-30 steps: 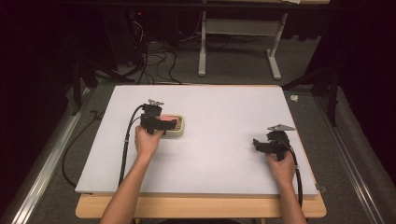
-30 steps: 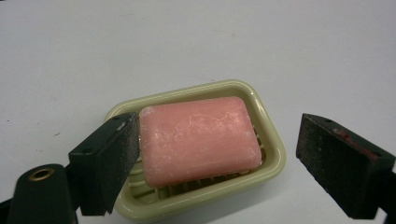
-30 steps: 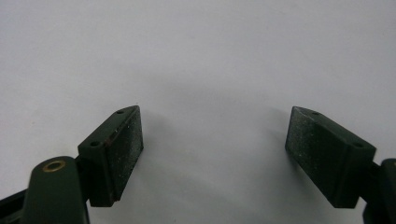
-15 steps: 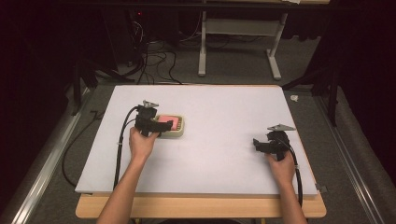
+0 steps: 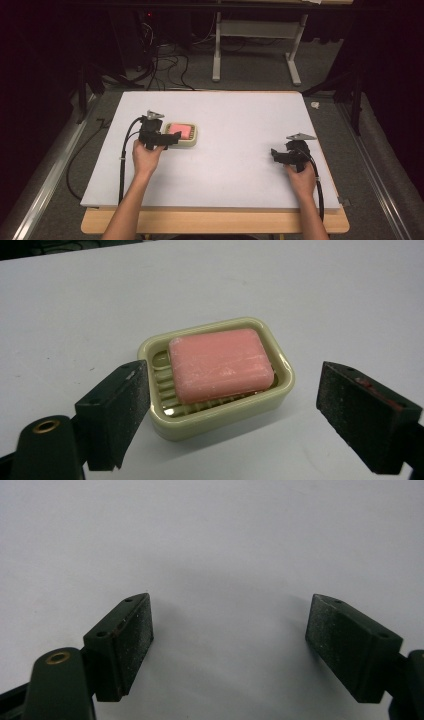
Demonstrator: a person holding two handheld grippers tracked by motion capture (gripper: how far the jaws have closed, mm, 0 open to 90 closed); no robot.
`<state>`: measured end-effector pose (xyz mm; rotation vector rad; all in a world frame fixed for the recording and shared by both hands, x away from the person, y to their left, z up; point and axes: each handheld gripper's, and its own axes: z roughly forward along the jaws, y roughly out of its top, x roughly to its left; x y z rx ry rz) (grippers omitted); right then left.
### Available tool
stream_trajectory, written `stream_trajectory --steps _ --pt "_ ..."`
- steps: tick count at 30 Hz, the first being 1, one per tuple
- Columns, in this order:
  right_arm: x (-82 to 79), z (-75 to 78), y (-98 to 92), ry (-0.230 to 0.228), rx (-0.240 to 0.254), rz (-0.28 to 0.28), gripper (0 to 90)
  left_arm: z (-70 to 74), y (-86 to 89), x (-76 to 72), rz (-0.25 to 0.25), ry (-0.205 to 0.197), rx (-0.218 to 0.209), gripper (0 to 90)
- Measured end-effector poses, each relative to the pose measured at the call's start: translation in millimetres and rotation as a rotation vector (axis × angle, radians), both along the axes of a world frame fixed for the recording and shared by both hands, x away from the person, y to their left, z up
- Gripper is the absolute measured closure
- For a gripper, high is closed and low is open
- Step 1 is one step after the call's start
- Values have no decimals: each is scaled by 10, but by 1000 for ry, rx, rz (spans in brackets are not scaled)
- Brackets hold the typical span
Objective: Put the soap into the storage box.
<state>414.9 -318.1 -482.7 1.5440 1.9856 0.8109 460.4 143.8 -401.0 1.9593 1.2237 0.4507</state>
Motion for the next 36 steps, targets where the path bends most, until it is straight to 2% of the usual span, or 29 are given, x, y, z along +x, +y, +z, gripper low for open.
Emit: stream_trajectory --steps 12,21,36 --pt "0 0 -1 0 -2 2 197 47 99 -127 5 -29 -30 148" --pt "0 0 0 0 0 1 197 15 210 -249 17 -31 -54 149" --pt "-1 1 2 1 1 0 197 -50 333 -374 36 -32 -56 154"
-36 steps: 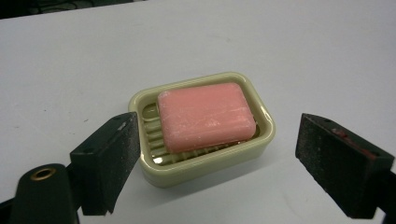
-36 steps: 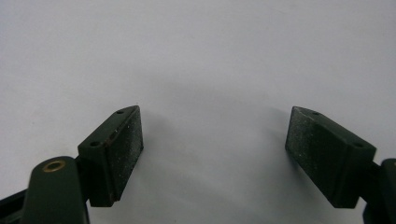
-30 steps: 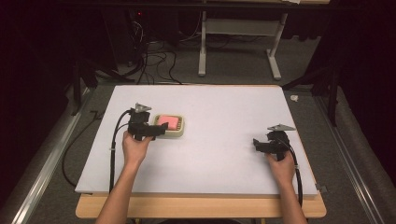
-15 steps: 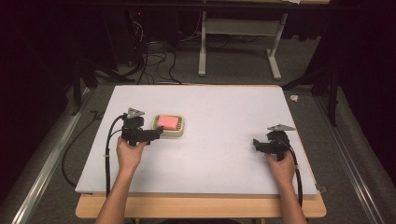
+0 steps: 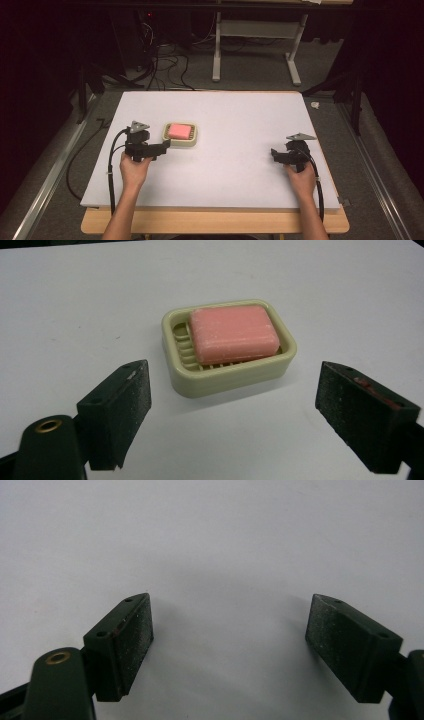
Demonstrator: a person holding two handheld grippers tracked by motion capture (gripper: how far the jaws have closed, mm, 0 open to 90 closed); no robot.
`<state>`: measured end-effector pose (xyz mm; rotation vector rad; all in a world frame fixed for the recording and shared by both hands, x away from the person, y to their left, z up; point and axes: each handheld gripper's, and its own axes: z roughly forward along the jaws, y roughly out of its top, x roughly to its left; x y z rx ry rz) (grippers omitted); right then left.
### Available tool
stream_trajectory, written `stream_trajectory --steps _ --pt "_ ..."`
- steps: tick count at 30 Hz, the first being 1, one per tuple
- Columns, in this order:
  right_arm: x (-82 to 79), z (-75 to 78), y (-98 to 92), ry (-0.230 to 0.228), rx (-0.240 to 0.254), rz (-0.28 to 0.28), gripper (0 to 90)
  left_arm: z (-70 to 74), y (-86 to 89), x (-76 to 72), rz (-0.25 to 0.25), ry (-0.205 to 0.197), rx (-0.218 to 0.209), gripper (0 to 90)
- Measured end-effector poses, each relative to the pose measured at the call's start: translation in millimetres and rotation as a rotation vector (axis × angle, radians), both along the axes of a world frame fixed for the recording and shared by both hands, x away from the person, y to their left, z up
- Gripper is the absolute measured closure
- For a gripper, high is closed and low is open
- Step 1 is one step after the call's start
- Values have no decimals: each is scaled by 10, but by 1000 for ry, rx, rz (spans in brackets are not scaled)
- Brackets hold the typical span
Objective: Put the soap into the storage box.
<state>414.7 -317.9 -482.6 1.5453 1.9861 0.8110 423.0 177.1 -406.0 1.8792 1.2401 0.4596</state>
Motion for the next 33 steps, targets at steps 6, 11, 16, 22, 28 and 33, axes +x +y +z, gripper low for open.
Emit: stream_trajectory --steps 6,11,16,22,28,33 --pt "0 0 0 0 0 0 197 -42 55 -26 6 9 -9 155" --pt "0 0 0 0 0 0 197 -80 95 -40 -1 21 -14 156" --pt "0 0 0 0 0 0 197 -112 135 -52 4 32 -17 157" --pt "0 0 0 0 0 0 197 -186 177 -60 18 50 -27 158" --pt "1 0 0 0 0 0 196 -259 199 -51 29 69 -26 158" --pt "0 0 0 0 0 0 197 -321 209 -32 32 87 -15 158"
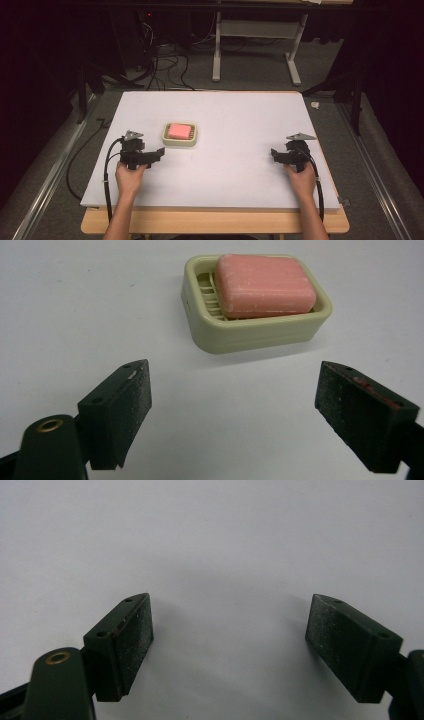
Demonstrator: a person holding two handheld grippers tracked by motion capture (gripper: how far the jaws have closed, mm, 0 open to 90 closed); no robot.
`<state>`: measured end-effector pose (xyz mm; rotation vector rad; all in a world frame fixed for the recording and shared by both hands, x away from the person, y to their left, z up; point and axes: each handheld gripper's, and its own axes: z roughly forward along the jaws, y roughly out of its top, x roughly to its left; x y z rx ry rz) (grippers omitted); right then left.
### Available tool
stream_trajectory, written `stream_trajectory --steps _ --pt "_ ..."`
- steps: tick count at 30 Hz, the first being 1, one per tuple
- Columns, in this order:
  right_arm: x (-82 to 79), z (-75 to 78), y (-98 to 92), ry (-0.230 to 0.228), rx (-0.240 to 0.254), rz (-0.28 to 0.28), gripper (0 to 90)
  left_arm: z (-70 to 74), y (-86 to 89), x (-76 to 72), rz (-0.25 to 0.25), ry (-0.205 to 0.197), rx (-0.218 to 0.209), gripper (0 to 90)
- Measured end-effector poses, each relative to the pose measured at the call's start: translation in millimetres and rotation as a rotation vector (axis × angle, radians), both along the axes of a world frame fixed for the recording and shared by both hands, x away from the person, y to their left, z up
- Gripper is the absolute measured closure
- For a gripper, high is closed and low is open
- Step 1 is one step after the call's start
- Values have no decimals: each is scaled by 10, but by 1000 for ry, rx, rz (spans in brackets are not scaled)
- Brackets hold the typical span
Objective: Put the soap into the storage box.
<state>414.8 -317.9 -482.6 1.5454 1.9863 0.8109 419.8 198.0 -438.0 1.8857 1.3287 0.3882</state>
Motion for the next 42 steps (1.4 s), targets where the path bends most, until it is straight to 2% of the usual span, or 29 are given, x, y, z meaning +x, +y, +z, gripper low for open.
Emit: stream_trajectory --steps 10,12,22,30,39,42 --pt "0 0 0 0 0 0 197 -132 -25 48 3 21 10 161" --pt "0 0 0 0 0 0 197 -153 -40 59 2 25 29 160" --pt "-1 0 0 0 0 0 197 -235 -117 93 -11 29 74 157" --pt "-1 0 0 0 0 0 197 -289 -164 116 -25 29 93 157" --pt "-1 0 0 0 -1 0 197 -414 -165 126 -24 59 80 157" --pt "-1 0 0 0 -1 0 196 -436 -161 98 -24 37 85 159"
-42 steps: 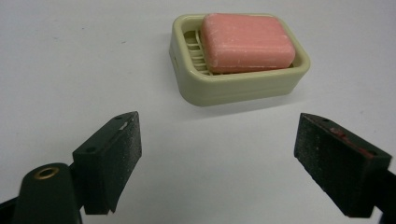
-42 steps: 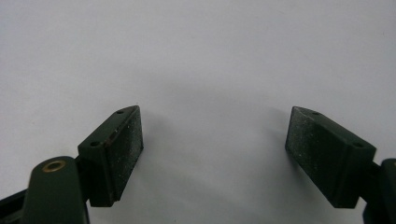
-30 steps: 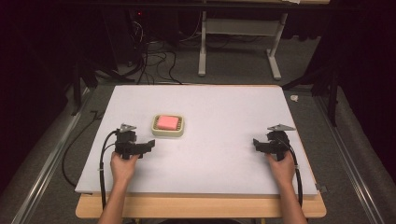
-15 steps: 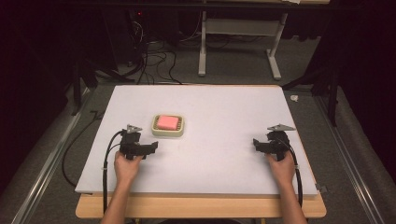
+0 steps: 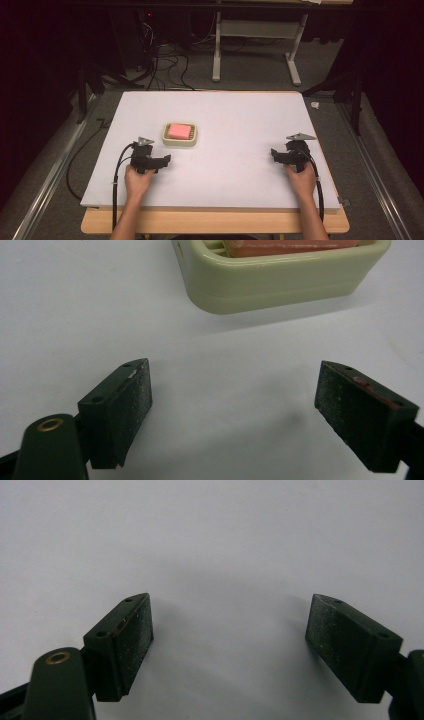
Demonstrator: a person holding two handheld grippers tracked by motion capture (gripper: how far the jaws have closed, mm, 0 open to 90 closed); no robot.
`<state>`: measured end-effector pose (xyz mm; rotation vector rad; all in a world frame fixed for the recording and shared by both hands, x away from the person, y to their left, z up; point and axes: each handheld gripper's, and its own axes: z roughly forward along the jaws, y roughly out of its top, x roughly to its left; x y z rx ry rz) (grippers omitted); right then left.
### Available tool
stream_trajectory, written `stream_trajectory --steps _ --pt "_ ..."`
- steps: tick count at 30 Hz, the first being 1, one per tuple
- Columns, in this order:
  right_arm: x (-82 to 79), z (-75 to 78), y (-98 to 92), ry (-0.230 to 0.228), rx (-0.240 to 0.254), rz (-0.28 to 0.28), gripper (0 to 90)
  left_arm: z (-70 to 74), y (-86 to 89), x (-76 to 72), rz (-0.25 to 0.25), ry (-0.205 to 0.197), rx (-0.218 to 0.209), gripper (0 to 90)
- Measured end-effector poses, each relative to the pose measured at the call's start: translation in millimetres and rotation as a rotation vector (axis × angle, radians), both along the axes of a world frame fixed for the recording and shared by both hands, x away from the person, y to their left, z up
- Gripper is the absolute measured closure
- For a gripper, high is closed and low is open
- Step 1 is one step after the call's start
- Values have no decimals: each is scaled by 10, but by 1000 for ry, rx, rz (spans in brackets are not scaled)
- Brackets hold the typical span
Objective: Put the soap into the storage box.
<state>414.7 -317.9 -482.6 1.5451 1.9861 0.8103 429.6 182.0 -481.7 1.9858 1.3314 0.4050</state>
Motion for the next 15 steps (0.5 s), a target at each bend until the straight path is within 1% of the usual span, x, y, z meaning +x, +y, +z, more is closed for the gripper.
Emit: stream_trajectory --steps 2,3,4,6,7,9,15 --pt "0 0 0 0 0 0 197 -5 -10 -3 -2 -4 11 158" --pt "0 0 0 0 0 0 196 -13 -23 -7 -4 -12 21 157" --pt "0 0 0 0 0 0 197 -24 -38 -15 -11 -22 40 153" --pt "0 0 0 0 0 0 196 -63 -76 -53 -7 -66 74 150" --pt "0 0 0 0 0 0 197 -64 -83 -61 -5 -71 81 149" --pt "0 0 0 0 0 0 197 -64 -71 -55 -4 -67 71 152" --pt "0 0 0 0 0 0 196 -64 -76 -59 -5 -68 77 151"
